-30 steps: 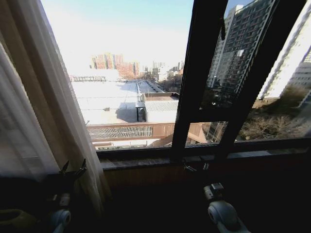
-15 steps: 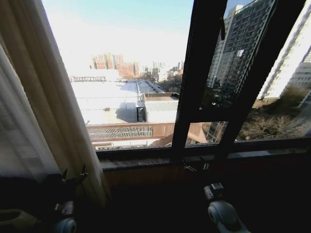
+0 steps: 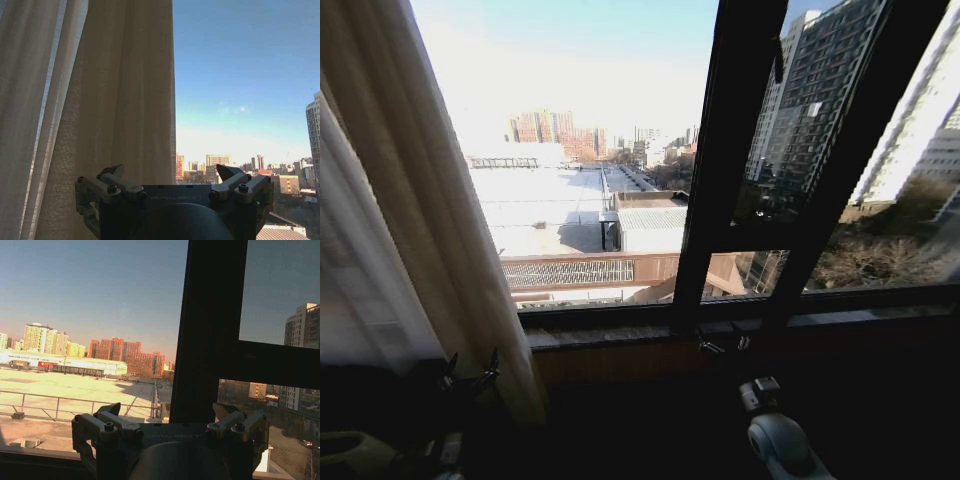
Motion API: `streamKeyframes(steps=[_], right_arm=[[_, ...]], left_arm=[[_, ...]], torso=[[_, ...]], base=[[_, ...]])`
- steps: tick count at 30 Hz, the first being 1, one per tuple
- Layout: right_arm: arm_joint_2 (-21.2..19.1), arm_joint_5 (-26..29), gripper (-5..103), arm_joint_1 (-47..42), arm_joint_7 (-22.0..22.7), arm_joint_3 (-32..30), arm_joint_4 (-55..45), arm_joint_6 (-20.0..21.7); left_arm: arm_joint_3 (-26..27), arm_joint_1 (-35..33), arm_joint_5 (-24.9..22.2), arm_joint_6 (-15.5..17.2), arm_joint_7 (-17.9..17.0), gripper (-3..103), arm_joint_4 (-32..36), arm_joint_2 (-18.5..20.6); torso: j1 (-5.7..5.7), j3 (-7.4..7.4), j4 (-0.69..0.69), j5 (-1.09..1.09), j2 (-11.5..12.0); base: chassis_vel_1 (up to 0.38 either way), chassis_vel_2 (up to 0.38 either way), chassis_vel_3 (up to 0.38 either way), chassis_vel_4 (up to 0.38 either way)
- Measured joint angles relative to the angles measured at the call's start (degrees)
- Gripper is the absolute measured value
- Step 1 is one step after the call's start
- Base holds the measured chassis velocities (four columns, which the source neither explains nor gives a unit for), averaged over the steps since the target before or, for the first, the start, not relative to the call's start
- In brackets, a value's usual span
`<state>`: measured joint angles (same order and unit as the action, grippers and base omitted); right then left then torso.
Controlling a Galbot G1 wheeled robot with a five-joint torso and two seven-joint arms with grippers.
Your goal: Open the curtains by pulling them apart, changing their state from closed to fully open.
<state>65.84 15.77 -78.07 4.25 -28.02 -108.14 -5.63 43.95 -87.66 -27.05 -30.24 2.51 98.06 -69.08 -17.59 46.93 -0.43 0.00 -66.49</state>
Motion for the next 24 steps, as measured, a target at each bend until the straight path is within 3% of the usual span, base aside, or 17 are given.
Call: streamKeyframes(steps=[24], right_arm=[[0.0, 0.0, 100, 0.0, 0.0, 0.0, 0.0, 0.0]], left_arm=[[-0.7, 1.4, -0.2, -0.2, -1.3, 100, -1.0, 1.3]], torso=[[0.00, 0.00, 0.00, 0.00, 0.0]], base=[[0.000, 0.000, 0.000, 0.000]])
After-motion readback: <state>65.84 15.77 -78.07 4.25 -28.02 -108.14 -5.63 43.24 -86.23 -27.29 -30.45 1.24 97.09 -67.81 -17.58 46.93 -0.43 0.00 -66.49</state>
